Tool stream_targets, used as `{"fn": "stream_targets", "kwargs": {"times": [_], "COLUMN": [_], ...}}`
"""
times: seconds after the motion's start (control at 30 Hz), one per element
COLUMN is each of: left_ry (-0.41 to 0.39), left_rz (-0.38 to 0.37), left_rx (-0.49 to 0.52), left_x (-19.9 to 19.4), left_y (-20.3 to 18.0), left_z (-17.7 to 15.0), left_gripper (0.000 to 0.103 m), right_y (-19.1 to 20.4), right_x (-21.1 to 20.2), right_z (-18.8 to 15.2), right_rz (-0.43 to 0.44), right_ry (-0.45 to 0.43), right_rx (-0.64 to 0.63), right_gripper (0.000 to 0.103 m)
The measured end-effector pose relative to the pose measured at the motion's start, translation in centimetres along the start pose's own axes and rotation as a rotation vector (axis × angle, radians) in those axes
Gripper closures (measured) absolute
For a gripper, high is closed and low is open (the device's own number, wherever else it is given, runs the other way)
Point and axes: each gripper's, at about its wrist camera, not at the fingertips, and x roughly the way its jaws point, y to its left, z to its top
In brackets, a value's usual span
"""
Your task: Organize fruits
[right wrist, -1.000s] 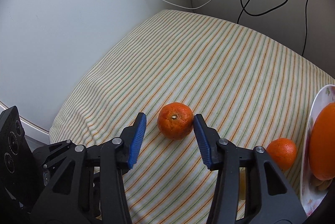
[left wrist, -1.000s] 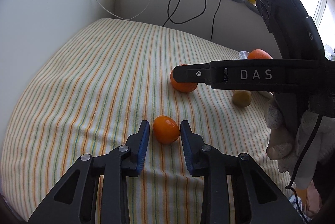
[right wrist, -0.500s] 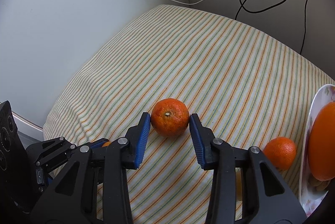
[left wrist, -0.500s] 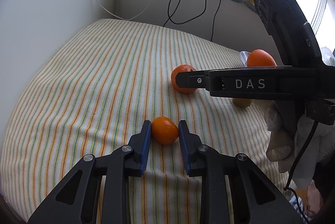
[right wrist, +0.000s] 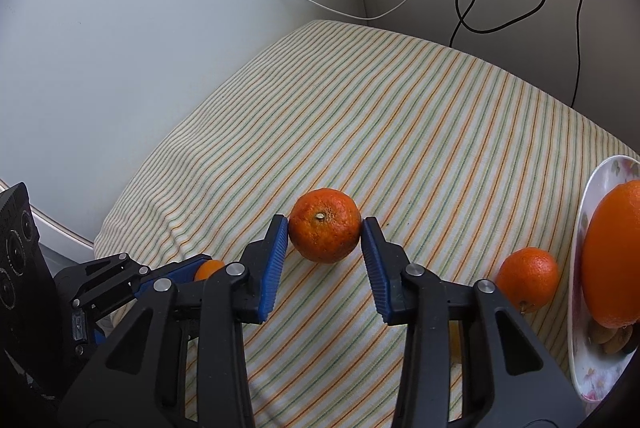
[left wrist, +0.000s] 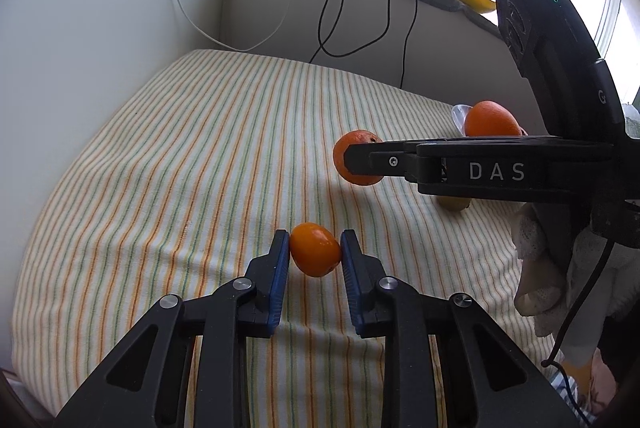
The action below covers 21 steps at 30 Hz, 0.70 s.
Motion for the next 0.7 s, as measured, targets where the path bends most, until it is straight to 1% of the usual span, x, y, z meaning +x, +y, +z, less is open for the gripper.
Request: {"fn": "stream_targets", "kwargs": {"times": [0.4,0.7], "left_ry": [-0.029,-0.048], "left_rz": [-0.014,-0.04], "left_rx": [0.033,0.07], "left_x": [-1.5,-2.1], "left_y": [-1.9,-4.5], "left_z": [0.3,0.8], "left_gripper": [0.079,0.079], "right_y": [-0.7,-1.9], "right_x": [-4.5,-7.2], "right_z": [-1.3,-2.2], "right_rz": [0.011,0.011], "right_ry": [-0.075,-0.129], "right_rx": [0.023,0.055], "right_gripper": [0.064,0.064]}}
